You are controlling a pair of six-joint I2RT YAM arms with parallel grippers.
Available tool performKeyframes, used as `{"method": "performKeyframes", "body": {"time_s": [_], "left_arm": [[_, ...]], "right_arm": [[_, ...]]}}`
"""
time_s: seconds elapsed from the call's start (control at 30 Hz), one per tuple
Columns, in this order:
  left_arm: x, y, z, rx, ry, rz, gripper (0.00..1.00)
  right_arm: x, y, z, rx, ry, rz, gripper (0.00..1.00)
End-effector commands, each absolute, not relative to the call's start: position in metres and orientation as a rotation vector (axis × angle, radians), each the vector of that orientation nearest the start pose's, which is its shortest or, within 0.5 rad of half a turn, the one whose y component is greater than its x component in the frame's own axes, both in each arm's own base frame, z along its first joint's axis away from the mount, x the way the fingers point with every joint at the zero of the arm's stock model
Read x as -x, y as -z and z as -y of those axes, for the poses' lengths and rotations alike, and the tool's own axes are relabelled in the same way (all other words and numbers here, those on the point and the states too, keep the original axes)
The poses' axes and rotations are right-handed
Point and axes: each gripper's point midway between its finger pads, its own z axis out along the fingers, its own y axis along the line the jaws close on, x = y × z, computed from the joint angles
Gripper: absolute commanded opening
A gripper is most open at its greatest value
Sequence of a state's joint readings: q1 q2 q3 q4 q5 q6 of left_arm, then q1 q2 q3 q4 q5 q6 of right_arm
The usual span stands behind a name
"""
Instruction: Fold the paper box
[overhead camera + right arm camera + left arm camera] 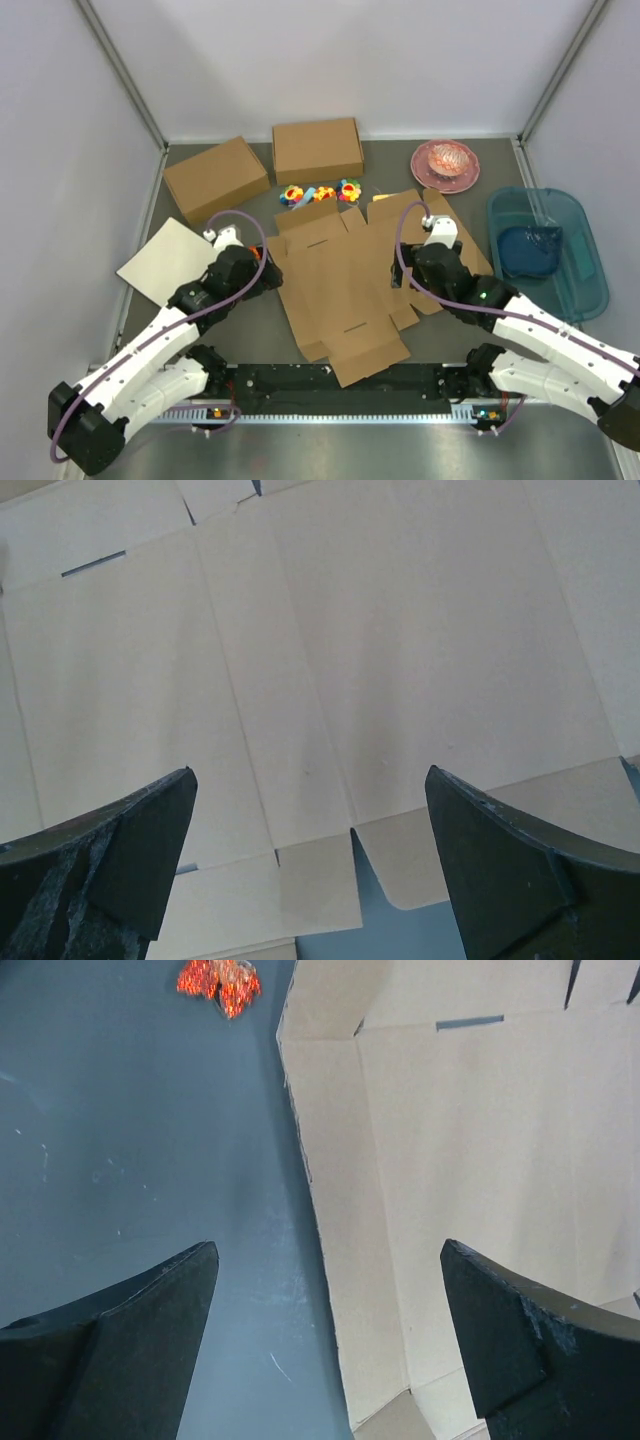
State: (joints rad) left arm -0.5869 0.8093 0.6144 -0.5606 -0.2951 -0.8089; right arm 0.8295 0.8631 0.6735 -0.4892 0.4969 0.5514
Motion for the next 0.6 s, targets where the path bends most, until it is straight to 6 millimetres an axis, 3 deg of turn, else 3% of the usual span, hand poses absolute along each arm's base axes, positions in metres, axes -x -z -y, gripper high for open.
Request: {"method": "performKeyframes", "body": {"time_s": [0.0, 0.03, 0.2, 0.57], "left_arm": [[-0.221, -0.110, 0.131, 0.447, 0.466, -2.278, 0.99], [-0.214, -0.095, 0.134, 0.436, 0.489, -2.306, 0.95], [-0.212, -0.070, 0.146, 0.501, 0.597, -2.298, 0.77], [-0.220, -0.051, 0.165, 0.415, 0.673, -2.304, 0.76]], "right_arm": [[-0.229, -0.168, -0.168, 0.042, -0.342, -2.105, 0.99], [-0.229, -0.167, -0.169, 0.048, -0.344, -2.110, 0.99], [-0.226, -0.160, -0.178, 0.061, -0.384, -2.145, 0.99], [-0.219, -0.151, -0.176, 0.060, -0.409, -2.152, 0.99]]}}
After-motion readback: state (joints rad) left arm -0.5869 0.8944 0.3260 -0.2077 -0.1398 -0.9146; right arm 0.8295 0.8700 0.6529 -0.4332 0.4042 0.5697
